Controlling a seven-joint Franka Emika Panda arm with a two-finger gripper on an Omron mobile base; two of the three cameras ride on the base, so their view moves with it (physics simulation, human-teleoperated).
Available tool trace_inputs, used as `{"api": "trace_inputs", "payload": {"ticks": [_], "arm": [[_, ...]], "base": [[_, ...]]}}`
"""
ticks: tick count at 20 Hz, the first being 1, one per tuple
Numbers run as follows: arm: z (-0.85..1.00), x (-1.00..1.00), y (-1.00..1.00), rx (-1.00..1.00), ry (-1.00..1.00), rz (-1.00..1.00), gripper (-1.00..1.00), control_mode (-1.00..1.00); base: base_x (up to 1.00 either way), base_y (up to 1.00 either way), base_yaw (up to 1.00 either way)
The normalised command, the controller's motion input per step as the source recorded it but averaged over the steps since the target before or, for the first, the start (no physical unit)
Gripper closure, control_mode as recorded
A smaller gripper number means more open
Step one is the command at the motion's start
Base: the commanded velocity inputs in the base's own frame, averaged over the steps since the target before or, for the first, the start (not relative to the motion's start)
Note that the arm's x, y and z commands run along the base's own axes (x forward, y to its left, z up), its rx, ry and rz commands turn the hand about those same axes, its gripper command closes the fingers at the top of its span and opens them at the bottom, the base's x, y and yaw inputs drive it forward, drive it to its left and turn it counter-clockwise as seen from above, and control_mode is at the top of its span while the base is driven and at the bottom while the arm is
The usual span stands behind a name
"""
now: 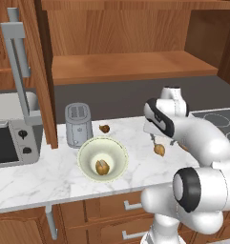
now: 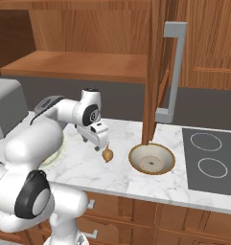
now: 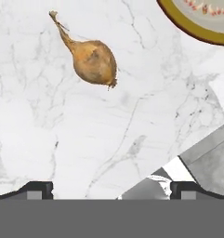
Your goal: Pick both bowls and place them on the counter. Then place the onion in one bowl and place the hotdog bun in the other bowl.
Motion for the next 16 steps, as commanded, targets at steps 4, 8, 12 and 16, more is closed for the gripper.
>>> {"api": "trace_inputs", "payload": {"ticks": [4,8,12,16], "arm": [[0.0,-0.06,-0.2,0.0,0.0,0.0,-1.0,-1.0],[0.0,0.0,-0.2,0.0,0.0,0.0,-1.0,-1.0],[-0.01,0.02,-0.12,0.0,0.0,0.0,-1.0,-1.0],[-0.07,0.08,-0.02,0.0,0.0,0.03,-1.0,-1.0]], "base": [[0.0,0.0,0.0],[0.0,0.0,0.0],[0.0,0.0,0.0],[0.0,0.0,0.0]]}}
